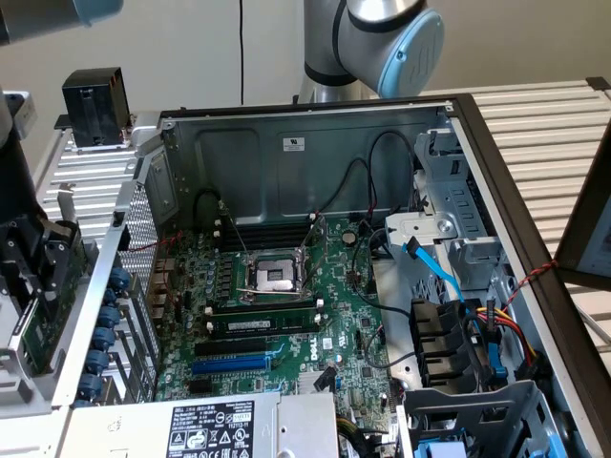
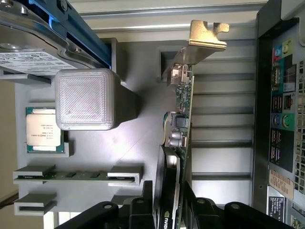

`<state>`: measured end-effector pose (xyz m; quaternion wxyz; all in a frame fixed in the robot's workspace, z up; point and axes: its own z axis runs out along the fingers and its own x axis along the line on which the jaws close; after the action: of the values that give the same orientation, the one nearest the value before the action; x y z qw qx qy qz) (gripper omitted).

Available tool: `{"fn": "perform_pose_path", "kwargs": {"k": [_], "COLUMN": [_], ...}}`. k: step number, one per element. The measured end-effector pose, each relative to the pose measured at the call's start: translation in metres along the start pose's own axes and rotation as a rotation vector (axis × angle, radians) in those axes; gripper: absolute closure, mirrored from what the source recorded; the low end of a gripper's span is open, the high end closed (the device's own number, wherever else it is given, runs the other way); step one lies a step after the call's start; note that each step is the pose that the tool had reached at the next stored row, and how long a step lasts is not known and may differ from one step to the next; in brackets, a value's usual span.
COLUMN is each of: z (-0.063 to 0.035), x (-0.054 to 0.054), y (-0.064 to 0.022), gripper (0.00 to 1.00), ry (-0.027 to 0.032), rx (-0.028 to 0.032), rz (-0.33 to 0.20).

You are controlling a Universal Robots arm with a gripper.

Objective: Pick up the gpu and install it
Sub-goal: 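Pick up the gpu and move the gpu toward the slot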

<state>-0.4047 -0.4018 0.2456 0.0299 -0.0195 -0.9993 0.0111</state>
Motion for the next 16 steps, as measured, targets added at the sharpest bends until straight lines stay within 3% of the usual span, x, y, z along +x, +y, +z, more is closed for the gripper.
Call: {"fn": "perform_pose_path", "kwargs": {"k": [10,16], "z": [-0.0001,-0.0002], "x": [-0.0035,-0.0038], "y": [-0.0010,-0.0014], "gripper": [0.64,0.64], "ry": [0.0010,0.0019], "rx": [-0.0011,-0.0071], "rz": [0.014,0.035]}}
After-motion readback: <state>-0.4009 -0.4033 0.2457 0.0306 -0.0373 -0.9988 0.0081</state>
